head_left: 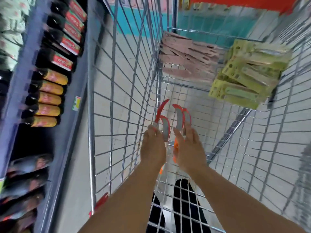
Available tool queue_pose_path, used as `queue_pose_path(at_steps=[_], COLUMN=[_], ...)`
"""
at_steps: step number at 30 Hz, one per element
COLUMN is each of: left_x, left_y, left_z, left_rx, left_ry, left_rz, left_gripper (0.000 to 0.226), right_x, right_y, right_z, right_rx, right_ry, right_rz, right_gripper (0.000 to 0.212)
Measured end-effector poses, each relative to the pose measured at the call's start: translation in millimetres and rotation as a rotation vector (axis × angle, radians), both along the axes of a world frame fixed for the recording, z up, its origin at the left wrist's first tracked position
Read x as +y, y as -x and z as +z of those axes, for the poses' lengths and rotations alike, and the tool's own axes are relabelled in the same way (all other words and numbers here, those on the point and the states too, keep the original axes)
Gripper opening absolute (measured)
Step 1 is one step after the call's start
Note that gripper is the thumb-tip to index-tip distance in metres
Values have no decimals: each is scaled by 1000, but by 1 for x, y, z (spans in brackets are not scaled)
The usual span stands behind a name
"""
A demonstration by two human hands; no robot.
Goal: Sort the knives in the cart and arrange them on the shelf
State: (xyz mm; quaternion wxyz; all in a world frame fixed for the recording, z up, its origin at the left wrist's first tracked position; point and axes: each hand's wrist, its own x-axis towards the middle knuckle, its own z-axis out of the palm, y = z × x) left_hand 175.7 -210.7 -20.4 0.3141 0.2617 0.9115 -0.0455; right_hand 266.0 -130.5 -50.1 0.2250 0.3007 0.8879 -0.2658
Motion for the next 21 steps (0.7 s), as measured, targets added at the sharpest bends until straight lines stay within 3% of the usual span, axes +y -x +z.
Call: queue_pose_path(at_steps=[5, 11, 15, 21], left_x=[-9, -7, -7, -5], left_y=[-22, -33, -25, -16], left_z=[1, -12, -20, -20], left_rx=[-56, -42, 6, -31], left_ry=[39, 98, 110, 56], left_rz=[37, 41, 75, 161], left_gripper=[50, 93, 83, 60], right_x=[30, 26, 24, 32], right_y=[-3, -3, -3, -5], right_z=[0, 12, 6, 8], right_rx=[-41, -44, -110, -67], right_ry=[43, 5, 29, -49], right_rz=[-100, -277, -315, -184], right_gripper=[72, 93, 87, 74])
